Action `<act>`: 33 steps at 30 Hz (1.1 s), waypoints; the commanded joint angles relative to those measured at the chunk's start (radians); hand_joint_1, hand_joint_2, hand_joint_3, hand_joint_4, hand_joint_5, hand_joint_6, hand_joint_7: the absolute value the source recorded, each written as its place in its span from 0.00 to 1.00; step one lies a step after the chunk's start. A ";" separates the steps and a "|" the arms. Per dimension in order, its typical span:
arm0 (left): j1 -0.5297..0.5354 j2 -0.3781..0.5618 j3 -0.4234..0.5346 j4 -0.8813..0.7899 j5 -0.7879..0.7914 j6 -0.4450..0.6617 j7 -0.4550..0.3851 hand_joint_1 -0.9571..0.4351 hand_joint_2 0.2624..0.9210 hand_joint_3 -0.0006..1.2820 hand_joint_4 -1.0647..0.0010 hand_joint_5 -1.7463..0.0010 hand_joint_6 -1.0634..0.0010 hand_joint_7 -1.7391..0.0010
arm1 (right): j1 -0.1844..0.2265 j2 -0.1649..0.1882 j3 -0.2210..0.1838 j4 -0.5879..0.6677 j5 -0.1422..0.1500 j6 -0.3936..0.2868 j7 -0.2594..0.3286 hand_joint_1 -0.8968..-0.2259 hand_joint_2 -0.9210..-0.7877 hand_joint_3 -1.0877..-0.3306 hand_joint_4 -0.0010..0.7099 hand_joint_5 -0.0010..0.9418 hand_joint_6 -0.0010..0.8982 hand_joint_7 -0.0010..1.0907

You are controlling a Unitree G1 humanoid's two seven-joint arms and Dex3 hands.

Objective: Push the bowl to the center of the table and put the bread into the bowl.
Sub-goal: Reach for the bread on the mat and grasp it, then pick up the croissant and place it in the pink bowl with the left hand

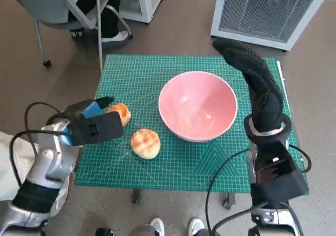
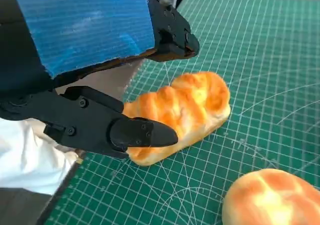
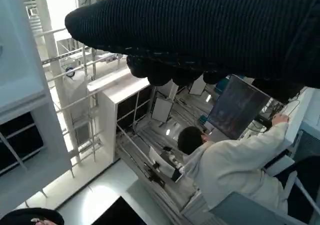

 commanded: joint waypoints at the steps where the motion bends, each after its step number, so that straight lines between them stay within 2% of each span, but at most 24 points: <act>1: -0.042 -0.047 -0.016 0.117 0.001 -0.032 0.058 0.29 1.00 0.19 0.80 1.00 0.71 1.00 | 0.030 0.002 0.008 -0.002 -0.003 0.011 -0.007 0.71 0.00 0.75 0.59 0.01 0.05 0.75; 9: -0.089 -0.118 -0.015 0.321 -0.024 -0.100 0.154 0.34 1.00 0.19 0.77 0.99 0.71 1.00 | 0.042 0.002 0.013 -0.017 0.001 0.012 -0.009 0.71 0.00 0.75 0.58 0.00 0.05 0.75; 11: -0.097 -0.133 -0.010 0.363 -0.034 -0.120 0.175 0.36 1.00 0.18 0.73 0.98 0.70 1.00 | 0.043 0.002 0.014 -0.020 0.003 0.013 -0.010 0.71 0.00 0.74 0.58 0.00 0.05 0.75; 15: -0.108 -0.156 0.005 0.430 -0.061 -0.160 0.213 0.43 1.00 0.14 0.55 0.93 0.65 0.98 | 0.047 0.001 0.014 -0.025 0.002 0.015 -0.012 0.71 0.00 0.74 0.58 0.00 0.05 0.76; 16: -0.110 -0.160 0.009 0.443 -0.068 -0.169 0.222 0.45 1.00 0.13 0.54 0.85 0.63 0.98 | 0.048 0.001 0.014 -0.027 0.002 0.016 -0.013 0.71 0.00 0.74 0.58 0.00 0.05 0.76; 17: -0.111 -0.164 0.014 0.457 -0.076 -0.181 0.234 0.48 1.00 0.12 0.55 0.70 0.59 0.98 | 0.049 0.001 0.014 -0.029 0.001 0.017 -0.014 0.71 0.00 0.74 0.58 0.00 0.05 0.76; 18: -0.113 -0.167 0.017 0.469 -0.082 -0.191 0.242 0.64 1.00 0.14 0.55 0.51 0.54 0.97 | 0.050 0.001 0.015 -0.030 0.000 0.018 -0.014 0.71 0.00 0.74 0.58 0.00 0.04 0.76; 19: -0.114 -0.170 0.021 0.481 -0.088 -0.203 0.252 0.75 1.00 0.16 0.54 0.39 0.51 0.96 | 0.051 0.001 0.015 -0.031 0.000 0.018 -0.015 0.71 0.00 0.74 0.58 0.00 0.04 0.76; 21: -0.114 -0.172 0.028 0.502 -0.097 -0.231 0.271 0.84 1.00 0.17 0.54 0.29 0.45 0.95 | 0.053 0.002 0.014 -0.034 0.000 0.019 -0.016 0.72 0.00 0.74 0.58 0.00 0.04 0.76; 22: -0.115 -0.173 0.030 0.511 -0.100 -0.245 0.279 0.79 1.00 0.16 0.53 0.27 0.47 0.70 | 0.054 0.002 0.014 -0.035 0.000 0.019 -0.017 0.72 0.00 0.74 0.58 0.00 0.04 0.76; 23: -0.114 -0.170 0.032 0.517 -0.101 -0.263 0.288 0.77 1.00 0.16 0.53 0.26 0.49 0.60 | 0.055 0.002 0.014 -0.036 0.000 0.019 -0.017 0.72 0.00 0.74 0.58 0.00 0.04 0.77; 25: -0.113 -0.164 0.034 0.527 -0.106 -0.293 0.300 0.72 1.00 0.15 0.47 0.23 0.53 0.43 | 0.056 0.001 0.014 -0.038 0.000 0.020 -0.018 0.72 0.00 0.73 0.58 0.00 0.04 0.77; 28: -0.111 -0.151 0.042 0.527 -0.118 -0.339 0.309 0.70 1.00 0.13 0.41 0.26 0.55 0.33 | 0.057 0.001 0.014 -0.040 0.003 0.021 -0.018 0.71 0.00 0.73 0.58 0.00 0.04 0.77; 33: -0.102 -0.121 0.069 0.451 -0.145 -0.371 0.303 0.69 1.00 0.12 0.39 0.28 0.54 0.28 | 0.058 0.003 0.013 -0.041 0.006 0.023 -0.020 0.71 0.00 0.73 0.58 0.00 0.04 0.77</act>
